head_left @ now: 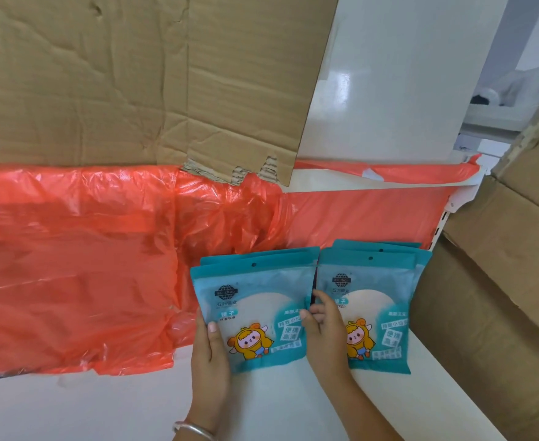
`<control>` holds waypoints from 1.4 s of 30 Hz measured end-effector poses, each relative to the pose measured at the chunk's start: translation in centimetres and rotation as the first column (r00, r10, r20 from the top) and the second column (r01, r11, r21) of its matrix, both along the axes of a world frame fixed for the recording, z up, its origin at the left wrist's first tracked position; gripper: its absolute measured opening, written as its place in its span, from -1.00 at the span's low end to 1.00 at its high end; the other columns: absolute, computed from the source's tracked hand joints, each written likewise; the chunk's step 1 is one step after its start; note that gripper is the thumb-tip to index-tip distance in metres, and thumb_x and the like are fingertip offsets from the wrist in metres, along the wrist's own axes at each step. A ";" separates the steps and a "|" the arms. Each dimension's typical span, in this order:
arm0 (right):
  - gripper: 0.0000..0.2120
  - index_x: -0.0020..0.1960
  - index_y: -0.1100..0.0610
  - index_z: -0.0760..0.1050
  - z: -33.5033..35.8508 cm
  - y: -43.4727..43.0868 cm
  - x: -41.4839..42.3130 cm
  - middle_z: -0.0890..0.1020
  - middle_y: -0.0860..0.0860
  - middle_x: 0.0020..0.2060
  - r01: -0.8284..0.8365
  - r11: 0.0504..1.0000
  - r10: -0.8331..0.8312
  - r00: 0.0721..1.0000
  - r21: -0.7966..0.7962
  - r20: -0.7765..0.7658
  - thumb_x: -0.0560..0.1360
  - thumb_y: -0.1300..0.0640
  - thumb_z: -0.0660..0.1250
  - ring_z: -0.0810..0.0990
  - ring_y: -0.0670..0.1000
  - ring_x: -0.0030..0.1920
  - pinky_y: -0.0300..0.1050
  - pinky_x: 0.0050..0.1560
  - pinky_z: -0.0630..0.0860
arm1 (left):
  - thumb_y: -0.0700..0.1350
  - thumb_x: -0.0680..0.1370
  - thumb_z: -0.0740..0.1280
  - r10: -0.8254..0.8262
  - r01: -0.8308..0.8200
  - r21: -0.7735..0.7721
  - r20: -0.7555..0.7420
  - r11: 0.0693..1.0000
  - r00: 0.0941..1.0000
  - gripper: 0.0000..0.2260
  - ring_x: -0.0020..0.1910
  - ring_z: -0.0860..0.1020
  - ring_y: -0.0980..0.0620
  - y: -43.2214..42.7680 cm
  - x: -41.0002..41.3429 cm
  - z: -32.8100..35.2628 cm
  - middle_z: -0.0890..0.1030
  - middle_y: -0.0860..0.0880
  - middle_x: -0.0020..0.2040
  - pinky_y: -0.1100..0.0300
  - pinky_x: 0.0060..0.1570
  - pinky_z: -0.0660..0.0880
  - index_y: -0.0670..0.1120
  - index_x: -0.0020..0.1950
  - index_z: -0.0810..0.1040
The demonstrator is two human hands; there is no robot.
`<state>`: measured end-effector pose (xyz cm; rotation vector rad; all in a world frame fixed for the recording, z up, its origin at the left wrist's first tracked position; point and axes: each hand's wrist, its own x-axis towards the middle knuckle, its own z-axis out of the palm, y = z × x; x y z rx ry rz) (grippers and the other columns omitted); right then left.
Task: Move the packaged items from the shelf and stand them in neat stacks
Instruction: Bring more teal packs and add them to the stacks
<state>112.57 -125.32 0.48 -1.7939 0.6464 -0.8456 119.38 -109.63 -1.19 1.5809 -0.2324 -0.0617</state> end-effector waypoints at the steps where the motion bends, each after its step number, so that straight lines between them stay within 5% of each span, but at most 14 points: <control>1: -0.63 0.31 0.00 0.34 0.1 -0.1 0.1 0.53 0.00 -0.10 0.000 1.000 0.000 1.000 0.020 0.011 0.55 0.22 0.27 0.56 -0.04 -0.09 -0.18 -0.07 0.58 | 0.19 0.58 0.00 -0.002 0.002 -0.011 0.018 1.000 1.000 -0.49 0.43 0.30 0.05 0.0 0.1 0.1 0.34 0.09 0.44 -0.02 0.44 0.23 0.07 0.52 0.17; 3: -0.56 0.40 0.06 0.31 0.0 -0.5 0.1 0.54 0.02 -0.11 -0.007 0.999 0.006 1.000 0.044 0.023 0.55 0.22 0.28 0.57 0.00 -0.08 -0.01 0.00 0.59 | 0.18 0.59 0.00 0.002 -0.001 -0.020 0.048 1.000 0.999 -0.51 0.41 0.33 0.08 -0.1 0.2 0.6 0.37 0.09 0.42 0.02 0.43 0.25 0.08 0.51 0.19; 8: -0.49 0.46 0.07 0.27 0.2 -1.4 -0.4 0.52 0.04 -0.04 -0.072 0.997 0.072 0.996 0.001 -0.061 0.54 0.18 0.29 0.57 -0.02 -0.09 -0.18 -0.07 0.60 | 0.09 0.60 0.00 0.002 0.003 -0.073 0.071 0.997 0.997 -0.56 0.32 0.40 0.16 -0.4 0.5 1.8 0.46 0.13 0.34 0.20 0.30 0.32 0.06 0.46 0.29; 13: -0.49 0.41 -0.08 0.26 0.9 -1.0 -0.2 0.31 -0.05 0.18 -0.076 0.994 0.067 0.991 -0.075 -0.114 0.51 0.03 0.33 0.54 -0.08 -0.14 -0.23 0.01 0.56 | 0.20 0.55 -0.06 0.008 -0.004 -0.095 0.038 0.995 0.999 -0.62 0.06 0.51 0.15 -1.6 0.9 2.8 0.54 0.06 0.02 0.19 0.03 0.44 0.03 0.10 0.42; 17: -0.61 0.32 -0.01 0.40 1.4 -1.2 0.0 0.42 -0.01 0.17 -0.107 0.994 0.105 0.987 -0.007 -0.120 0.51 0.01 0.33 0.58 -0.05 -0.13 -0.20 -0.06 0.60 | 0.22 0.54 -0.08 0.051 -0.050 -0.071 0.007 0.996 0.999 -0.65 -0.04 0.48 0.08 -2.1 1.2 3.0 0.48 0.00 -0.07 0.21 -0.09 0.42 0.02 -0.05 0.35; 20: -0.74 0.19 0.07 0.50 2.0 -1.2 0.2 0.51 0.02 0.10 -0.157 0.984 0.162 0.985 0.081 -0.063 0.52 0.05 0.33 0.64 -0.04 -0.08 -0.21 -0.17 0.62 | 0.18 0.57 -0.09 0.078 -0.078 -0.078 0.000 0.994 0.997 -0.66 -0.08 0.48 0.07 -1.9 1.1 3.2 0.47 -0.02 -0.08 0.18 -0.10 0.43 -0.01 -0.04 0.34; 23: -0.76 0.13 0.10 0.49 2.1 -1.1 0.6 0.49 0.00 0.06 -0.172 0.984 0.176 0.979 0.044 -0.106 0.52 0.02 0.33 0.61 -0.09 -0.14 -0.26 -0.20 0.60 | 0.07 0.63 -0.09 0.105 -0.103 -0.096 0.014 0.990 0.994 -0.66 -0.13 0.45 0.17 -1.3 1.2 3.8 0.44 0.01 -0.12 0.31 -0.17 0.37 -0.13 0.03 0.33; 27: -0.67 0.17 0.00 0.42 0.5 -0.6 1.2 0.56 0.02 0.12 -0.225 0.957 0.254 0.955 0.184 -0.154 0.47 -0.08 0.35 0.63 -0.09 0.02 -0.19 -0.11 0.64 | -0.03 0.67 -0.09 0.065 -0.065 -0.090 -0.004 0.994 0.998 -0.70 -0.32 0.44 0.40 -0.8 1.5 4.4 0.41 0.01 -0.19 0.54 -0.33 0.38 -0.22 0.01 0.30; 30: -0.66 0.19 -0.03 0.40 0.0 -0.3 1.2 0.54 0.01 0.15 -0.231 0.949 0.266 0.952 0.216 -0.151 0.47 -0.09 0.36 0.62 -0.06 0.07 -0.13 -0.06 0.64 | -0.01 0.66 -0.08 0.050 -0.052 -0.086 -0.022 0.995 0.998 -0.69 -0.24 0.43 0.28 -0.7 1.7 4.6 0.42 0.01 -0.18 0.60 -0.38 0.32 -0.21 0.02 0.32; 36: -0.57 0.34 0.01 0.34 -0.1 -0.4 0.1 0.54 0.02 0.18 -0.207 0.961 0.234 0.962 0.182 -0.143 0.51 0.05 0.34 0.63 -0.07 0.06 -0.29 -0.20 0.61 | 0.20 0.60 -0.08 0.060 -0.059 -0.023 0.068 0.998 0.996 -0.52 0.02 0.47 0.02 0.1 2.1 3.1 0.50 -0.05 0.02 0.34 -0.09 0.37 -0.14 0.13 0.40; 42: -0.63 0.30 -0.03 0.35 0.4 -0.6 -1.9 0.54 -0.14 0.09 -0.198 0.965 0.215 0.973 0.169 -0.087 0.54 0.21 0.30 0.64 -0.06 -0.01 -0.21 -0.16 0.63 | 0.07 0.55 0.13 0.212 -0.219 0.049 0.118 0.975 0.970 -0.53 0.30 0.34 -0.09 1.3 1.0 1.8 0.38 -0.12 0.30 0.02 0.31 0.29 -0.17 0.36 0.31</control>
